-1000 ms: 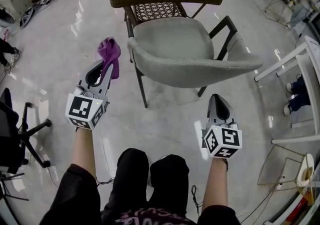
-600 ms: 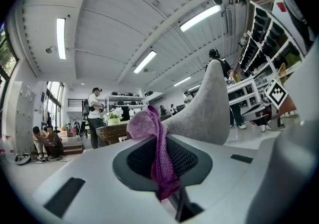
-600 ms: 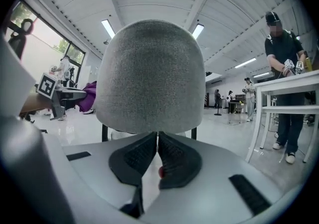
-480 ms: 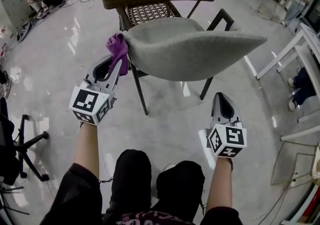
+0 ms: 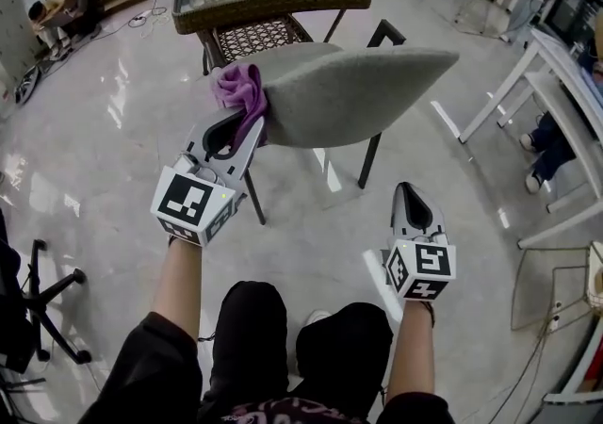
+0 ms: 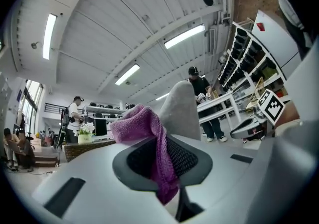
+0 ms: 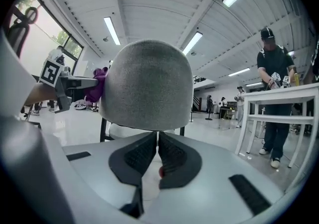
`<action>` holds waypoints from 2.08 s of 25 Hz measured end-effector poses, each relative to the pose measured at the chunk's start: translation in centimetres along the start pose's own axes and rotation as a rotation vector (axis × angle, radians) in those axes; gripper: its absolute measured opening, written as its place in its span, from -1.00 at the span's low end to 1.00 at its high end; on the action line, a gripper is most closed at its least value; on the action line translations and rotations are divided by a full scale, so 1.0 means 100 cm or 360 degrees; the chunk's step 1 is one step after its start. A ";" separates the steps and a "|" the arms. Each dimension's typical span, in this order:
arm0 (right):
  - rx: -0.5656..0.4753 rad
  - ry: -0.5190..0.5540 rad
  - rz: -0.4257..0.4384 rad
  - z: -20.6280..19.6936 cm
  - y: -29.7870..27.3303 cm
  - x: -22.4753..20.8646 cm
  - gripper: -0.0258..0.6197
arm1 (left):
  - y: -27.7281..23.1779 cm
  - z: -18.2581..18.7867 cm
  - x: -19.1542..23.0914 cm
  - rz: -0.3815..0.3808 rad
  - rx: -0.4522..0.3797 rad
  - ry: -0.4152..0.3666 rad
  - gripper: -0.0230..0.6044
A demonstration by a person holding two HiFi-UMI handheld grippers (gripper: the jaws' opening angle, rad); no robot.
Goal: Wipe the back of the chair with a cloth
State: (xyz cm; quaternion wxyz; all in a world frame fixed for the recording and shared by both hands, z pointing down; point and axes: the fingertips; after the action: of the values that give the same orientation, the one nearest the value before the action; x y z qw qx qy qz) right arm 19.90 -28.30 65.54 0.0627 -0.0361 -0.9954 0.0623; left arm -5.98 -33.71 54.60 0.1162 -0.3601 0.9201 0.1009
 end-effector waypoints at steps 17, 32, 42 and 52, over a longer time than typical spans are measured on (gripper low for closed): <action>0.0035 0.0058 -0.0042 -0.005 0.017 -0.004 -0.83 | -0.007 0.022 -0.103 -0.0407 -0.0202 -0.0040 -0.70; 0.0000 0.0084 0.0108 0.000 -0.034 0.044 -0.83 | 0.057 -0.079 0.067 0.0228 0.0128 -0.0028 -0.70; 0.0058 0.0098 -0.0010 -0.014 -0.014 0.006 -0.83 | -0.007 -0.048 -0.036 -0.0147 -0.0007 -0.0117 -0.70; 0.0089 0.0114 -0.0109 -0.020 0.006 -0.024 -0.83 | -0.059 -0.033 -0.136 -0.0574 -0.0015 -0.0264 -0.70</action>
State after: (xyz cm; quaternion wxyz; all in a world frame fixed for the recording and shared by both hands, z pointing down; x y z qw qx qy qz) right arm 22.58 -27.64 67.13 0.1015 -0.0023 -0.9911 0.0865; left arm 7.28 -30.13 61.03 0.2059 -0.5100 0.8276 0.1122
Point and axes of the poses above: the fingertips, and each gripper's own axes: y backward along the fingers, x to its left, z out of its top, and after that the axes turned 6 degrees about -z, right-handed
